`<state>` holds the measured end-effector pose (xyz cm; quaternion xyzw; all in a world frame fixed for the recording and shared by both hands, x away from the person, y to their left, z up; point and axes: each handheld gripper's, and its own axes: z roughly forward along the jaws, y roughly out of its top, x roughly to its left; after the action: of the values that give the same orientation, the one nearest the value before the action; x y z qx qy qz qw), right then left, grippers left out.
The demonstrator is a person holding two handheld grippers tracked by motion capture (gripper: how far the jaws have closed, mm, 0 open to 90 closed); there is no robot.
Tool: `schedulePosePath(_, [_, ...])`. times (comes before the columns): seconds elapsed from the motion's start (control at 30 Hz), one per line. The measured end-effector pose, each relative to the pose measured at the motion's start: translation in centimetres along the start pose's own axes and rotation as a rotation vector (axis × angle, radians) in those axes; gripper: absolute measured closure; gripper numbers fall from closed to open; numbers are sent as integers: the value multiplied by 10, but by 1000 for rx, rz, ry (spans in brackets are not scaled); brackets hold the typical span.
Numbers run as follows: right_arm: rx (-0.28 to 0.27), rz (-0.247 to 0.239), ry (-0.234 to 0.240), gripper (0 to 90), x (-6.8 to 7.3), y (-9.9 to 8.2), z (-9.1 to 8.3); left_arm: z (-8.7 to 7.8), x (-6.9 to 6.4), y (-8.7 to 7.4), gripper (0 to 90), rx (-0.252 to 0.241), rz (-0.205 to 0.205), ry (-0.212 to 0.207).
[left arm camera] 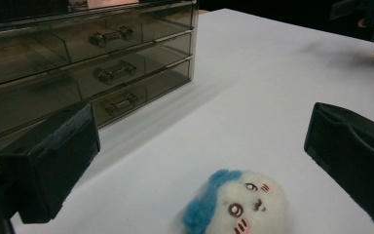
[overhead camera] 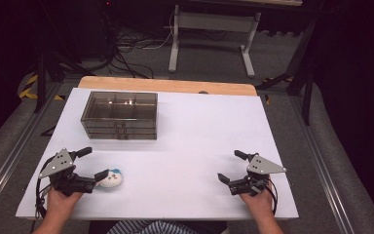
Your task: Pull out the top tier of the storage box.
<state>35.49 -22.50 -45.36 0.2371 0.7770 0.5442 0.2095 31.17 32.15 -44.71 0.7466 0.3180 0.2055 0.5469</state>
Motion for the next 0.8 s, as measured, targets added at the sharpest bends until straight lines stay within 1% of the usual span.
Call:
schedulePosePath(0.07, [-1,1,2,0,0,0,0,0,0,0,10,1,0,-3])
schedulePosePath(0.1, [-1,2,0,0,0,0,0,0,-1,0,10,4,6,-3])
schedulePosePath(0.13, [-1,1,0,0,-1,0,0,0,-2,0,10,5,0,-7])
schedulePosePath(0.17, [-4,4,-3,0,-1,0,0,1,-2,1,10,8,16,-6])
schedulePosePath(0.2, [-8,6,-4,0,-1,0,-1,1,-2,1,10,8,16,-6])
schedulePosePath(0.4, [-15,26,-2,0,-3,-2,-1,0,-2,2,10,8,13,-11])
schedulePosePath(0.47, [-14,29,2,0,-3,-2,-1,0,-2,2,9,-3,-6,-14])
schedulePosePath(0.57, [-13,29,2,0,-3,-2,-1,0,-2,3,3,-4,-9,-12])
schedulePosePath(0.63, [-9,30,3,0,-3,-2,-1,0,-3,5,1,4,-11,-38])
schedulePosePath(0.8, [-6,21,-5,0,-2,-2,0,2,-6,8,1,20,-1,-41])
